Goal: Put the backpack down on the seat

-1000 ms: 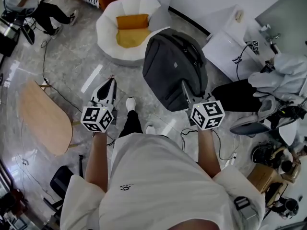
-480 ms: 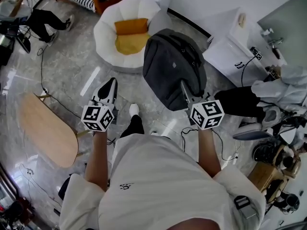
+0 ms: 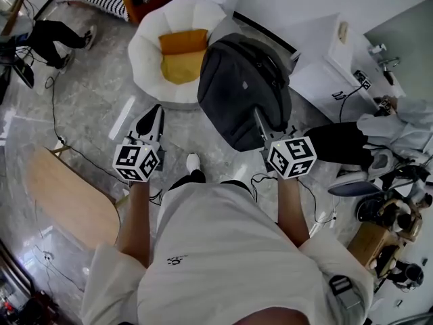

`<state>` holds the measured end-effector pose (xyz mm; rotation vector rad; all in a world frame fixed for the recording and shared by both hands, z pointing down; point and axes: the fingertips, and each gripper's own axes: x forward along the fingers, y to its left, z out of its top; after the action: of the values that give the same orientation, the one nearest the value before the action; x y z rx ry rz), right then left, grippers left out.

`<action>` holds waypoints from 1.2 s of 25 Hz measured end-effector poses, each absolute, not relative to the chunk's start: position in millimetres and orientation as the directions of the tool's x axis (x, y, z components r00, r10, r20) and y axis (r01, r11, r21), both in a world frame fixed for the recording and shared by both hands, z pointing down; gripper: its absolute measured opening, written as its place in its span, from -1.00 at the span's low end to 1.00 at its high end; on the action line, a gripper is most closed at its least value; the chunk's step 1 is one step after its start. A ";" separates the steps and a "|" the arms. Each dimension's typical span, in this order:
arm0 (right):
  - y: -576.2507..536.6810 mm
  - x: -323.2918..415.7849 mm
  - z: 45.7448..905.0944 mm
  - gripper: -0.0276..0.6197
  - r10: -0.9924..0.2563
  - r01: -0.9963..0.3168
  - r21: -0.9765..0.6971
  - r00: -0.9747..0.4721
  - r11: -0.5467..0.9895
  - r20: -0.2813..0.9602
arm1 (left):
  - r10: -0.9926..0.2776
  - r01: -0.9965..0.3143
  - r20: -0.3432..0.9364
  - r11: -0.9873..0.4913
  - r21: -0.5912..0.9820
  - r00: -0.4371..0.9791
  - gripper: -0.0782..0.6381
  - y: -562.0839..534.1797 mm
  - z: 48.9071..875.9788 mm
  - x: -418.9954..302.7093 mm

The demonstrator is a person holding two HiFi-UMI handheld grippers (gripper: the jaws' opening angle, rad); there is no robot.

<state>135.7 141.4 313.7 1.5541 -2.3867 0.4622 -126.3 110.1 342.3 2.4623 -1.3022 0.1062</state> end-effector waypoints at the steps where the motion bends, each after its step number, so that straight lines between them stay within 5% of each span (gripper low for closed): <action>1: 135.0 132.6 313.7 -0.70 -0.839 -0.919 -0.123 -0.391 0.374 0.378 | -0.784 -0.811 0.226 -0.518 0.273 0.578 -0.74 104.1 343.4 -129.5; 13: 74.9 109.2 315.7 -0.70 -0.852 -0.933 -0.128 -0.359 0.336 0.381 | -0.780 -0.808 0.234 -0.516 0.285 0.580 -0.74 58.9 354.1 -161.4; 30: -32.9 95.8 322.1 -0.70 -0.781 -0.862 -0.123 -0.500 0.493 0.374 | -0.839 -0.860 0.225 -0.440 0.258 0.496 -0.74 -25.3 343.6 -158.5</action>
<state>95.8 -32.9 322.1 1.3944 -2.4718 0.4301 -158.5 -25.3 343.6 2.4078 -1.4225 0.0904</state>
